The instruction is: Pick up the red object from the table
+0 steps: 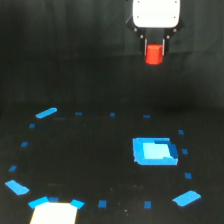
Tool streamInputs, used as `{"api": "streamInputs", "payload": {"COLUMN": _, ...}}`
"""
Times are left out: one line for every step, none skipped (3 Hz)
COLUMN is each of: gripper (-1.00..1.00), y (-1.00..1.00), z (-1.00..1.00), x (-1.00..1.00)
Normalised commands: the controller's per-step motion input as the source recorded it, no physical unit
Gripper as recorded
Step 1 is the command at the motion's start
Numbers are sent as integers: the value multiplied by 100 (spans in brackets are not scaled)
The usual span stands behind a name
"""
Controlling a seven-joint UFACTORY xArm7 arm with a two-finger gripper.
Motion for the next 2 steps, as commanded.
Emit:
{"api": "streamInputs", "payload": {"gripper": -93, "y": 52, "z": 51, "x": 30}}
{"api": "streamInputs", "payload": {"gripper": -100, "y": 42, "z": 49, "x": -8}}
